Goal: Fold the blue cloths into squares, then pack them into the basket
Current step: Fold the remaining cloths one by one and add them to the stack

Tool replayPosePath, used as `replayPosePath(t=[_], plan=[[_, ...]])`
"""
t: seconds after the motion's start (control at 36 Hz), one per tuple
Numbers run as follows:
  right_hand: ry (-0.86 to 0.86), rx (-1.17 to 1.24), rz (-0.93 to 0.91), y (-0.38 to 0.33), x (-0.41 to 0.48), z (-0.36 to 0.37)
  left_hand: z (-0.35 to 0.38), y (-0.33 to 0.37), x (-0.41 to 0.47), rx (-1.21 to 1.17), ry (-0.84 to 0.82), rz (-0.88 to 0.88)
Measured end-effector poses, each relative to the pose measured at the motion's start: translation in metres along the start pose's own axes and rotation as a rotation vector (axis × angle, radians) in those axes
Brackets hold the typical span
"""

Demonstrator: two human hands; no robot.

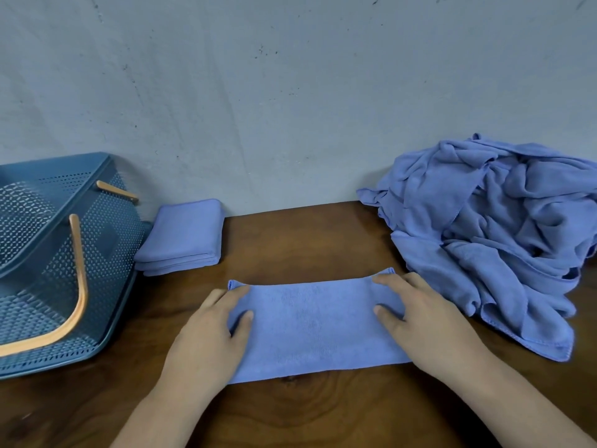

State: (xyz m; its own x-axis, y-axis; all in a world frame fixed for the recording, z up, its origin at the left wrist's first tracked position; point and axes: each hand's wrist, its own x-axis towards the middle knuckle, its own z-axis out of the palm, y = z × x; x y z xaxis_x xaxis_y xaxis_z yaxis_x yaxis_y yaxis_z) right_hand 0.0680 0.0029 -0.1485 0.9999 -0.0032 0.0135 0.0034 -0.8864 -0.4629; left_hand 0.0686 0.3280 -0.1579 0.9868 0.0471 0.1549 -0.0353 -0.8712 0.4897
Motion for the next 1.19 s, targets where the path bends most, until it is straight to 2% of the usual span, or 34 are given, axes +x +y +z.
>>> replayPosePath(t=[0.17, 0.31, 0.42, 0.47, 0.53, 0.61, 0.67, 0.94, 1.19], plan=[[-0.068, -0.090, 0.019, 0.004, 0.003, -0.009, 0.000, -0.008, 0.006, 0.046, -0.020, 0.023], [-0.040, -0.300, -0.002, -0.008, -0.008, -0.005, -0.001, -0.001, 0.001, 0.122, -0.050, 0.046], [0.113, -0.446, -0.025, -0.020, -0.018, -0.004, -0.001, 0.012, -0.007, 0.307, 0.118, 0.099], [0.182, -0.424, -0.095, -0.030, -0.017, -0.001, -0.002, 0.024, -0.008, 0.338, 0.189, 0.184], [0.172, -0.335, -0.223, -0.040, -0.016, 0.008, 0.002, 0.038, -0.010, 0.315, 0.114, 0.290], [-0.061, -0.211, -0.326, -0.046, -0.013, 0.022, 0.018, 0.045, -0.015, 0.301, -0.167, 0.358], [-0.174, -0.229, -0.344, -0.041, -0.012, 0.027, 0.023, 0.038, -0.018, 0.308, -0.294, 0.340], [-0.324, -0.236, -0.323, -0.019, -0.002, 0.013, 0.013, 0.029, -0.011, 0.339, -0.398, 0.267], [-0.381, -0.179, -0.255, 0.004, 0.008, -0.004, -0.005, 0.009, -0.001, 0.291, -0.423, 0.161]])
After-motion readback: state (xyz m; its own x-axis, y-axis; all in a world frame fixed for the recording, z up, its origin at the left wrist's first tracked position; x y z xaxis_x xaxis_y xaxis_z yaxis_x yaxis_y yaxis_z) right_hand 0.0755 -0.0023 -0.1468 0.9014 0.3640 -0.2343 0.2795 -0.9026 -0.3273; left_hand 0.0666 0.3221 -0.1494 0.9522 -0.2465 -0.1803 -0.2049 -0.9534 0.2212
